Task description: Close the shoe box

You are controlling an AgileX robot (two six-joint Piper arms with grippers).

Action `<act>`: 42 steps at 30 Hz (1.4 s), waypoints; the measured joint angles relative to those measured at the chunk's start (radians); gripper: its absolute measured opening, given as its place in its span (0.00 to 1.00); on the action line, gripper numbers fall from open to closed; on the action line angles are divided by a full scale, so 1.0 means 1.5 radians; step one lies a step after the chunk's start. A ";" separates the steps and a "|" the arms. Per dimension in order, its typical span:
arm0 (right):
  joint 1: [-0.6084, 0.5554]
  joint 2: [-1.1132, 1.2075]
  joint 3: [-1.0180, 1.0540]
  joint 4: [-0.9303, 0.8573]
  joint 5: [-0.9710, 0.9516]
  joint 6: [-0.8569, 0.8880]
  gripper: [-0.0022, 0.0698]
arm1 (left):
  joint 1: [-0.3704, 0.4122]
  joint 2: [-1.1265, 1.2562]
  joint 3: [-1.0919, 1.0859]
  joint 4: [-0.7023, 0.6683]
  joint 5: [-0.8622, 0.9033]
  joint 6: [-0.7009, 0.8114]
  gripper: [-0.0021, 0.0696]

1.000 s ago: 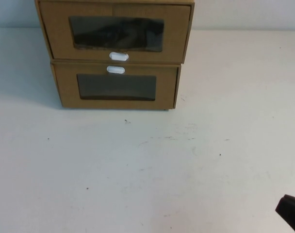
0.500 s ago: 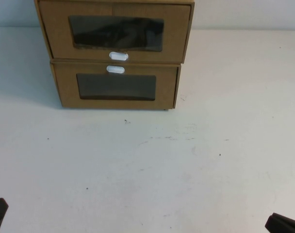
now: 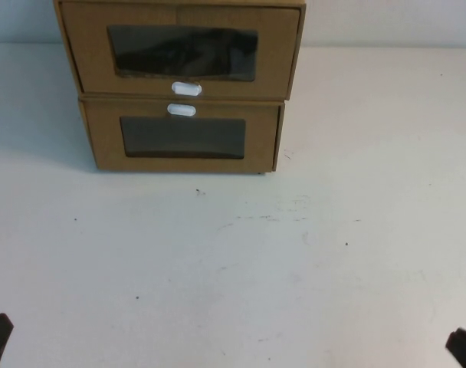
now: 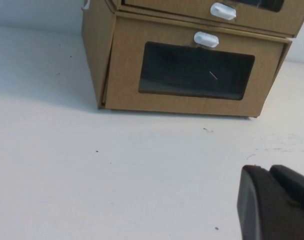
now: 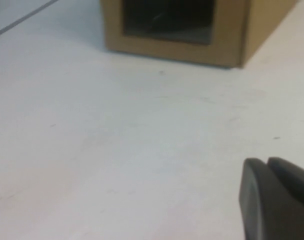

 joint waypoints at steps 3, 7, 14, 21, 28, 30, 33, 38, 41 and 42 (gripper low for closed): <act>-0.121 -0.025 0.000 0.005 0.016 -0.012 0.01 | 0.000 0.000 0.000 0.000 0.000 0.000 0.03; -0.272 -0.093 0.000 0.006 0.095 -0.017 0.01 | 0.000 0.000 0.000 0.000 0.000 0.000 0.03; -0.376 -0.176 0.000 0.013 0.206 -0.017 0.01 | 0.000 0.000 0.000 0.000 0.000 0.000 0.03; -0.377 -0.176 0.000 0.028 0.245 -0.018 0.01 | 0.000 0.000 0.000 0.000 0.000 0.000 0.03; -0.377 -0.176 0.000 0.031 0.245 -0.018 0.01 | 0.000 0.000 0.000 0.000 0.000 0.000 0.03; -0.377 -0.176 0.000 0.031 0.245 -0.018 0.01 | 0.000 0.000 0.000 0.000 0.000 0.000 0.03; -0.377 -0.176 0.000 0.032 0.245 -0.018 0.01 | 0.000 0.000 0.000 0.000 0.000 0.000 0.03; -0.377 -0.176 0.000 0.033 0.245 -0.018 0.01 | 0.000 0.000 0.000 0.000 0.000 0.000 0.03; -0.377 -0.176 0.000 0.033 0.245 -0.018 0.01 | 0.000 0.000 0.000 0.026 -0.008 0.031 0.03; -0.377 -0.176 0.000 0.033 0.245 -0.018 0.01 | 0.000 0.000 0.000 0.039 -0.017 0.050 0.03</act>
